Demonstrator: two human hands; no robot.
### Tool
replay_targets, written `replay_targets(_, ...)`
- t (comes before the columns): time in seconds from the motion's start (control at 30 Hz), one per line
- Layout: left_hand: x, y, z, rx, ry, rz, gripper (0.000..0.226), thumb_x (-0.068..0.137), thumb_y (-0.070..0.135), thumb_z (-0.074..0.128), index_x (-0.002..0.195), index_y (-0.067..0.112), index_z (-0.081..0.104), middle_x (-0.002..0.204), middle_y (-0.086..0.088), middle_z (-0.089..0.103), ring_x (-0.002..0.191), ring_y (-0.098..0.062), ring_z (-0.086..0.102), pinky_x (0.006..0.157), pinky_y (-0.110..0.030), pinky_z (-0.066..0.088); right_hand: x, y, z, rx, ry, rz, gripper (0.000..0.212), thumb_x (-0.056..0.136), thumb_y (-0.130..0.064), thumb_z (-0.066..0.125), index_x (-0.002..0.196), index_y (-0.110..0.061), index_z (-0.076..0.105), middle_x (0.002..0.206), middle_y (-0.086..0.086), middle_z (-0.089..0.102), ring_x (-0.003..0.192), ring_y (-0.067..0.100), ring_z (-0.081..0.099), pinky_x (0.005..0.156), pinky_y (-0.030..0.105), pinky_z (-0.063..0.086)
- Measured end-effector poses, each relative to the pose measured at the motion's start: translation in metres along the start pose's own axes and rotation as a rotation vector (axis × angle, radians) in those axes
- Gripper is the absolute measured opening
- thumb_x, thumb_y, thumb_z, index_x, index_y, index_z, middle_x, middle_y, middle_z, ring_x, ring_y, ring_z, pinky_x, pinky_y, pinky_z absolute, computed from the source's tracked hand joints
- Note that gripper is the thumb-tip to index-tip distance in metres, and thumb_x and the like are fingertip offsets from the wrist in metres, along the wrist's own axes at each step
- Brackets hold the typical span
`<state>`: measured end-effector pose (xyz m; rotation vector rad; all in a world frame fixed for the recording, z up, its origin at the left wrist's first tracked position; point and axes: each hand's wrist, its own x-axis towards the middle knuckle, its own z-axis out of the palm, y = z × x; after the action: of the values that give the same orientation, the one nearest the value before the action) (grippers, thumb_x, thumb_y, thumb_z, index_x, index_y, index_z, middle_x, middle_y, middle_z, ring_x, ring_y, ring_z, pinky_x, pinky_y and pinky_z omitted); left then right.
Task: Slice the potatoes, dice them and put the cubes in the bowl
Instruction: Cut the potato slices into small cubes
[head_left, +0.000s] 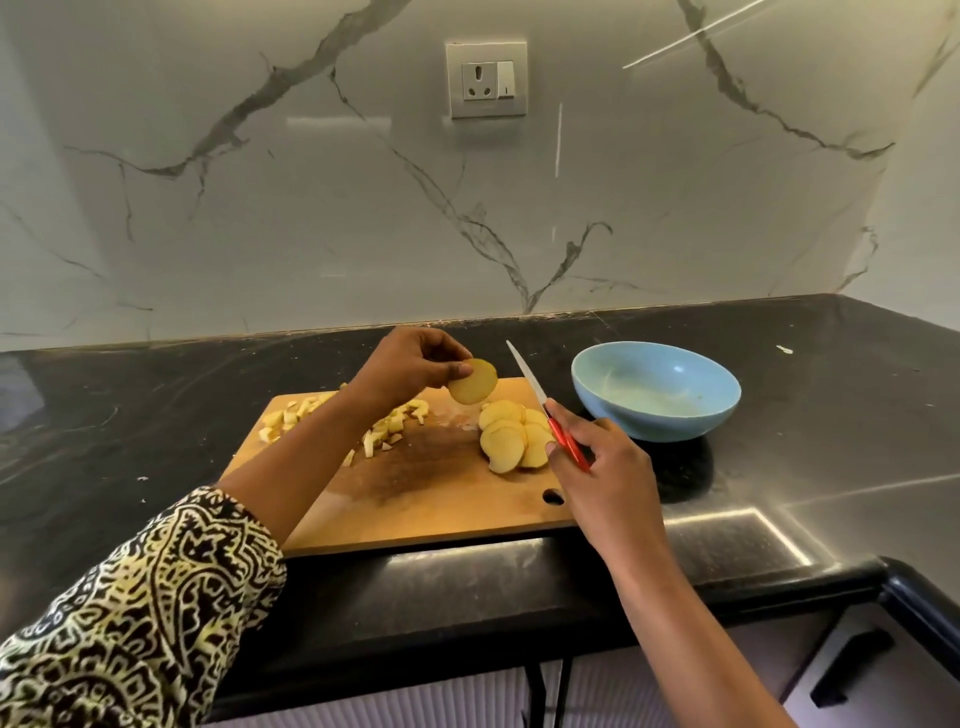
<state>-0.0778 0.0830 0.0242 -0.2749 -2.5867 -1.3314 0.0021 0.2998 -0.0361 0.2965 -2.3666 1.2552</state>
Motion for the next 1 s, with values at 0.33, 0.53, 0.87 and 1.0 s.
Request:
replay_targets(0.33, -0.09, -0.008, -0.022, 0.354, -0.006, -0.163, 0.019, 0.085, 0.025, 0.068, 0.104, 0.021, 0.071, 0.094, 0.006, 0.07, 0.078, -0.005, 0.063, 0.07, -0.017, 0.048, -0.013, -0.028, -0.001, -0.161, -0.178, -0.069, 0.036, 0.096, -0.028, 0.055, 0.132, -0.032, 0.056, 0.073, -0.013, 0.058, 0.065, 0.005, 0.056, 0.061, 0.012, 0.044)
replay_targets(0.53, -0.114, -0.02, -0.032, 0.633, -0.12, 0.073, 0.04, 0.085, 0.042, 0.064, 0.122, 0.028, 0.063, 0.122, 0.011, 0.064, 0.102, -0.003, 0.057, 0.086, -0.017, 0.045, -0.02, -0.061, -0.016, -0.47, -0.394, -0.143, 0.029, 0.098, -0.029, 0.048, 0.123, -0.033, 0.062, 0.087, -0.002, 0.066, 0.076, 0.014, 0.061, 0.066, 0.029, 0.051)
replay_targets(0.87, -0.1, -0.021, -0.004, 0.703, -0.045, 0.179, 0.03, 0.089, 0.043, 0.059, 0.11, 0.024, 0.069, 0.101, 0.007, 0.061, 0.084, -0.005, 0.052, 0.072, -0.018, 0.044, -0.005, -0.076, -0.005, -0.615, -0.41, -0.145, 0.03, 0.096, -0.023, 0.049, 0.12, -0.028, 0.066, 0.102, 0.003, 0.068, 0.089, 0.021, 0.063, 0.065, 0.029, 0.049)
replay_targets(1.0, -0.1, -0.019, -0.002, 0.599, -0.002, 0.179, 0.027, 0.086, 0.038, 0.064, 0.107, 0.022, 0.07, 0.101, 0.004, 0.063, 0.086, -0.007, 0.056, 0.077, -0.022, 0.049, -0.003, -0.076, 0.001, -0.622, -0.388, -0.135, 0.029, 0.095, -0.023, 0.049, 0.118, -0.025, 0.066, 0.105, 0.004, 0.067, 0.087, 0.022, 0.063, 0.069, 0.032, 0.053)
